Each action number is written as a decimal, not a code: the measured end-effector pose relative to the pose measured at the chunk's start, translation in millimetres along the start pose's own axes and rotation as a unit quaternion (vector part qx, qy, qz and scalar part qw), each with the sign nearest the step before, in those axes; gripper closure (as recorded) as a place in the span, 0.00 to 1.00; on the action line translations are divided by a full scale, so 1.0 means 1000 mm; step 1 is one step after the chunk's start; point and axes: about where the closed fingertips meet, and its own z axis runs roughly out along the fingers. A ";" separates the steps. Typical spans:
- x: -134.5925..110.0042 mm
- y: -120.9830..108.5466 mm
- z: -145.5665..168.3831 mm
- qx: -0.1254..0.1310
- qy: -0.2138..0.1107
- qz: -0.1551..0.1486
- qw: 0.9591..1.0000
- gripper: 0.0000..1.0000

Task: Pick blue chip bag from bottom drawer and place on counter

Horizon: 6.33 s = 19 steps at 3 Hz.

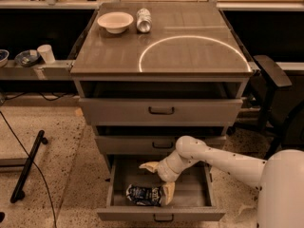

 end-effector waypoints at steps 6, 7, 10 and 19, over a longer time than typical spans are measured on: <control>0.045 0.020 0.009 0.015 0.105 -0.358 0.928 0.00; 0.060 0.025 0.021 0.017 0.114 -0.399 0.910 0.00; 0.151 0.025 0.059 0.060 0.099 -0.319 0.941 0.05; 0.069 0.027 0.023 0.129 0.011 -0.324 0.937 1.00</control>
Offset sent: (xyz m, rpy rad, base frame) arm -0.0165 -0.0174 -0.0328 0.1621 -0.4424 0.5300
